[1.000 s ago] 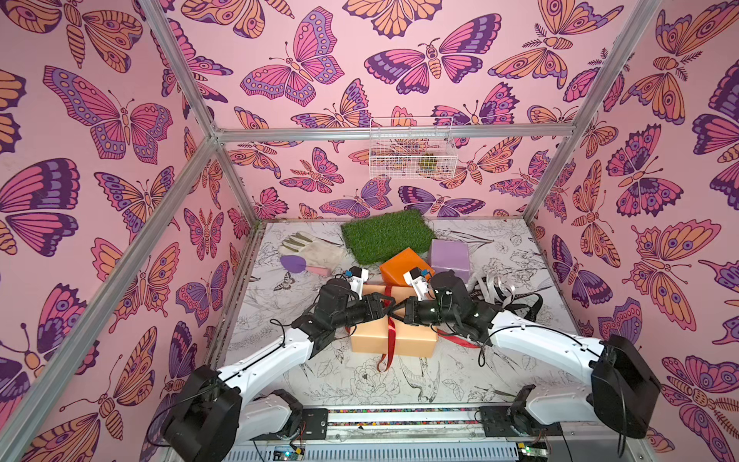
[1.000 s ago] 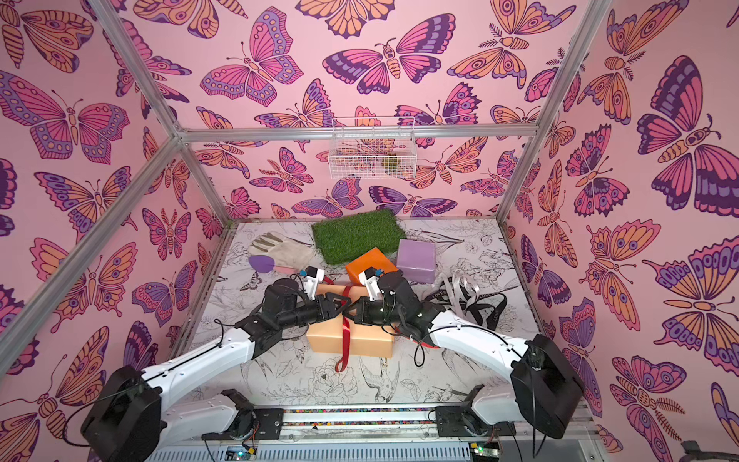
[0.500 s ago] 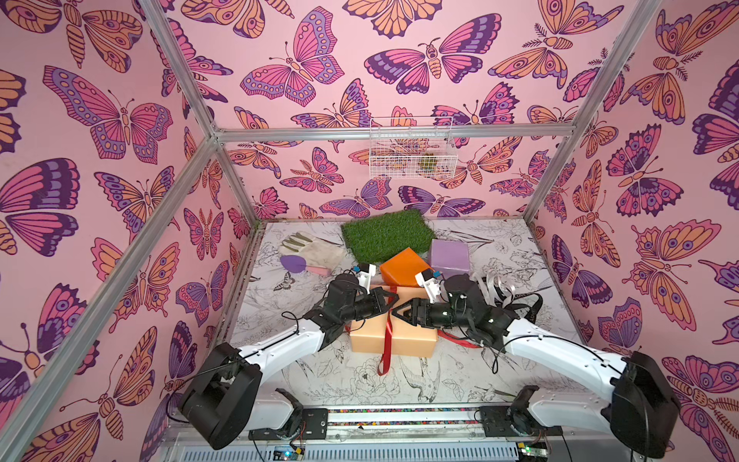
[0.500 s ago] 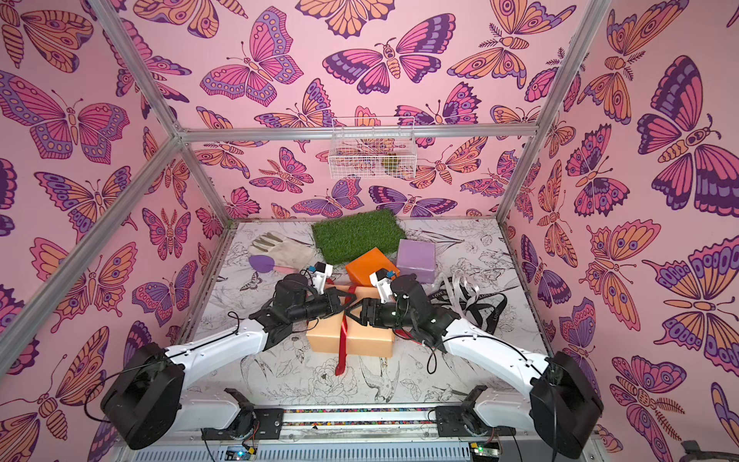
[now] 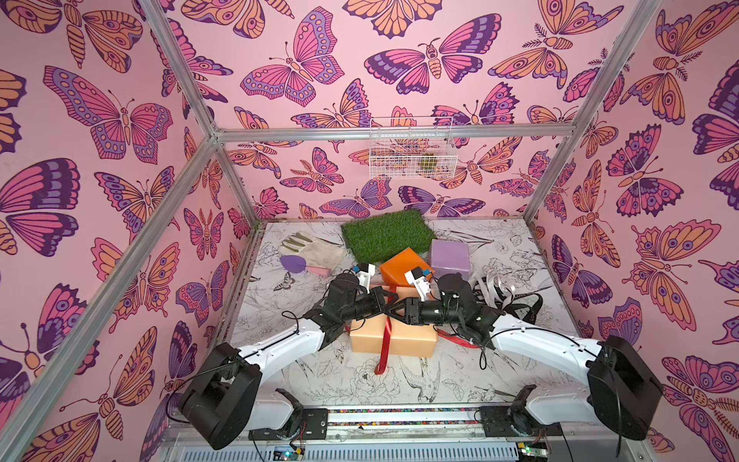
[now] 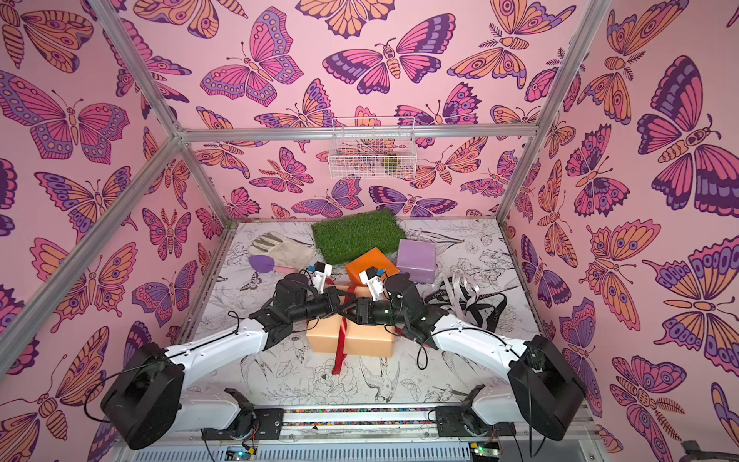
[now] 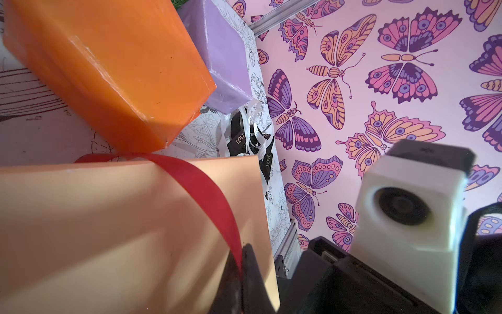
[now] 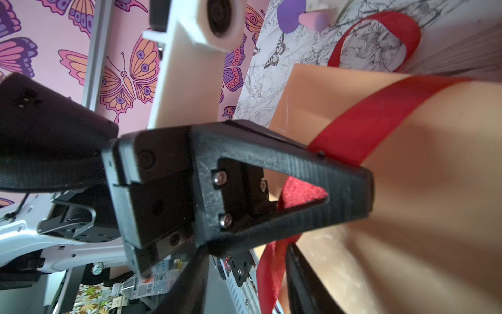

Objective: Untie the ribbon bows on the gift boxes
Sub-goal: Pull the ribbon from the gift box.

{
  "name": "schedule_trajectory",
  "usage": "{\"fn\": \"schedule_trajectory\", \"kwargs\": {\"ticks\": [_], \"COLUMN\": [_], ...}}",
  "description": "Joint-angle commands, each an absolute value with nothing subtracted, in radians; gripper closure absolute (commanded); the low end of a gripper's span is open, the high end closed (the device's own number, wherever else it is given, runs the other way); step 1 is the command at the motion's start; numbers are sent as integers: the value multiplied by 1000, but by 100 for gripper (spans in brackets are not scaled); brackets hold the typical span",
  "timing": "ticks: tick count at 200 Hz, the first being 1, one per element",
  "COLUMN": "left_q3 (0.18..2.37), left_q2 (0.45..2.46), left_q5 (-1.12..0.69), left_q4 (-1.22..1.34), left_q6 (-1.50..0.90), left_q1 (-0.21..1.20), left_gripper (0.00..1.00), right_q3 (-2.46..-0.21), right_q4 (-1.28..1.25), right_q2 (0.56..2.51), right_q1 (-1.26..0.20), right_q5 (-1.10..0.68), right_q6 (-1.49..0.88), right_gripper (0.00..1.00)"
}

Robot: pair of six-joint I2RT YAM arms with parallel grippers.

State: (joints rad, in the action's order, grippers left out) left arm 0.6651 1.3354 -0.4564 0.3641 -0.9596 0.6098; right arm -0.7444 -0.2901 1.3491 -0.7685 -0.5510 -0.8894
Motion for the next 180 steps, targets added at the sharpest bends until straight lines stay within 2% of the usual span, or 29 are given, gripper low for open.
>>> {"fn": "schedule_trajectory", "kwargs": {"ticks": [1,67,104,127,135,145,150,152,158,161,167,172,180], "left_q3": [689,710,730,727,723,718,716,714,711,710,708,706,702], "left_q2": [1304,1306,1301,1297,1298,1296,1294,1293,1288,1286,1282,1264,1231], "left_q5": [-471,-474,-484,-476,-477,-476,-478,-478,-480,-478,-473,-469,-463], "left_q4": [403,403,404,405,405,406,405,404,401,395,375,358,338], "left_q6": [-971,-974,-989,-990,-993,-995,-994,-994,-993,-993,-990,-984,-969], "left_q1": [626,623,629,636,637,637,637,637,635,634,629,625,617], "left_gripper": [100,100,100,100,100,100,100,100,90,78,61,51,45], "right_q3": [-750,-670,-692,-728,-741,-746,-747,-748,-743,-741,-731,-720,-704], "right_q4": [-308,-209,-271,-339,-356,-383,-387,-384,-375,-372,-368,-363,-351], "right_q2": [1378,1249,1308,1375,1394,1412,1414,1414,1407,1400,1386,1368,1341], "right_q1": [-783,-785,-807,-824,-828,-829,-829,-829,-829,-828,-829,-827,-825], "right_q5": [-575,-512,-512,-528,-526,-535,-537,-536,-520,-514,-506,-499,-487], "right_q6": [-885,-850,-853,-871,-880,-895,-898,-899,-898,-896,-897,-896,-893], "right_gripper": [59,58,52,52,63,84,99,100,100,100,100,100,100]}}
